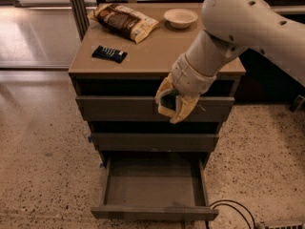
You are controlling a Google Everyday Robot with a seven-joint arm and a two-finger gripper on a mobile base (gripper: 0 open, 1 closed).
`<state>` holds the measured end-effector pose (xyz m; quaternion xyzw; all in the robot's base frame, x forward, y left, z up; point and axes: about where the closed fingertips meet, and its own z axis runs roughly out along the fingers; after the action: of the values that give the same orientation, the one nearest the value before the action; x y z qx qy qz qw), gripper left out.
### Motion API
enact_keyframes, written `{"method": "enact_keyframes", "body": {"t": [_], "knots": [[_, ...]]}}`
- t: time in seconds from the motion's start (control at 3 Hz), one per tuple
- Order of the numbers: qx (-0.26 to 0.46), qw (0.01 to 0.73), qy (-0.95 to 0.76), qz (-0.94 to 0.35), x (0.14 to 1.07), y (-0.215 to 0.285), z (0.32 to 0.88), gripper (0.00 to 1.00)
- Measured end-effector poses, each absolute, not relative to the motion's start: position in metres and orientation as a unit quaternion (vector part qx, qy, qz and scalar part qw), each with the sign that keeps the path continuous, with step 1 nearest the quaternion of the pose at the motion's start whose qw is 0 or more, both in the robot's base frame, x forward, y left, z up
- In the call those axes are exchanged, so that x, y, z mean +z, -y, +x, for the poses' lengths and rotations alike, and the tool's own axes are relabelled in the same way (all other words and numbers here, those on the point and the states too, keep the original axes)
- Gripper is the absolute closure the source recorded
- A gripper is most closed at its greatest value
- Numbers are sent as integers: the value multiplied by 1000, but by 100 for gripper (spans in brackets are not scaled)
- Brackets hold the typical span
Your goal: Place sponge into bottom drawer
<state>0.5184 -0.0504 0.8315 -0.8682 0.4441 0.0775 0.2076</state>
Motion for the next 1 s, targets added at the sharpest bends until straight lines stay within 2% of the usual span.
{"method": "enact_keyframes", "body": {"t": [0.33,1.0], "knots": [[95,221,-449,-861,790,45,482,100],[150,196,-475,-845,691,34,400,100]]}}
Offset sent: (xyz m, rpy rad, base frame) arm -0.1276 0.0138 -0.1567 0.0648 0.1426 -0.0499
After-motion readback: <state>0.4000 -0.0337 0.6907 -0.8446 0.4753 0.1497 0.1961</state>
